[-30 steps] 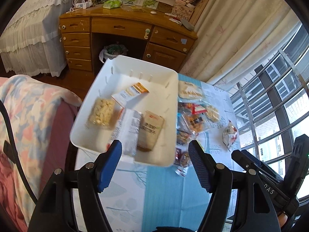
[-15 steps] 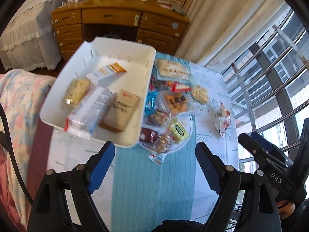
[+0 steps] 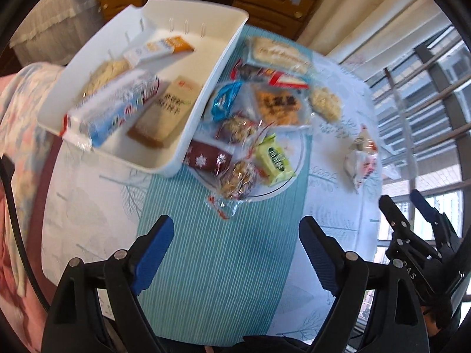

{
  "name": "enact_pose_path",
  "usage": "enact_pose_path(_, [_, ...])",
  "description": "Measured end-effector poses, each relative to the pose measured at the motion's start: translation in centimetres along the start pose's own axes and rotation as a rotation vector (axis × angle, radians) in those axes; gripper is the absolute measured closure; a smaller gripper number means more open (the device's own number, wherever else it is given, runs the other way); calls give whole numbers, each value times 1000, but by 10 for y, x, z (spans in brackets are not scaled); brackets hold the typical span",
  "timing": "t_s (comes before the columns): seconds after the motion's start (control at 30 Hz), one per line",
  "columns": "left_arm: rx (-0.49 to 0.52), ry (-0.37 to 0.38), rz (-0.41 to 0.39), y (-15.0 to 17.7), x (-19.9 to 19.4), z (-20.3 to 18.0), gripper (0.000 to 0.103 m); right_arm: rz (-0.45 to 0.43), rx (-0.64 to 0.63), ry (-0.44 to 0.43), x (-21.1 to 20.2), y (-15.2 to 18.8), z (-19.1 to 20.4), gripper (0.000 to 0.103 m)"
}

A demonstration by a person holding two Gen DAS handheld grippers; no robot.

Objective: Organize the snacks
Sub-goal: 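Open both tools and withdraw them from the white tray, then grasp the small nut snack bag with left tool while right tool grasps the red DONGZAO bag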

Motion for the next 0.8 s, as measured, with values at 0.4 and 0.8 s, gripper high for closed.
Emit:
enact_pose_path(0.4, [-172, -98, 28, -2, 65, -11, 17, -13, -32, 14, 48, 1, -31, 23])
enact_pose_path(0.8, [-383, -123, -78, -7, 105, 10, 17, -119, -12, 5, 82, -13, -30, 23])
Point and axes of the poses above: each gripper's, at about its wrist camera, not at the fingertips, and x roughly the way its jaws point, z to its left, y to its underside, the point moved 2 cm from there along x, roughly the way its jaws point, and after that the axes turned 8 degrees about x, right-handed, at the moved point
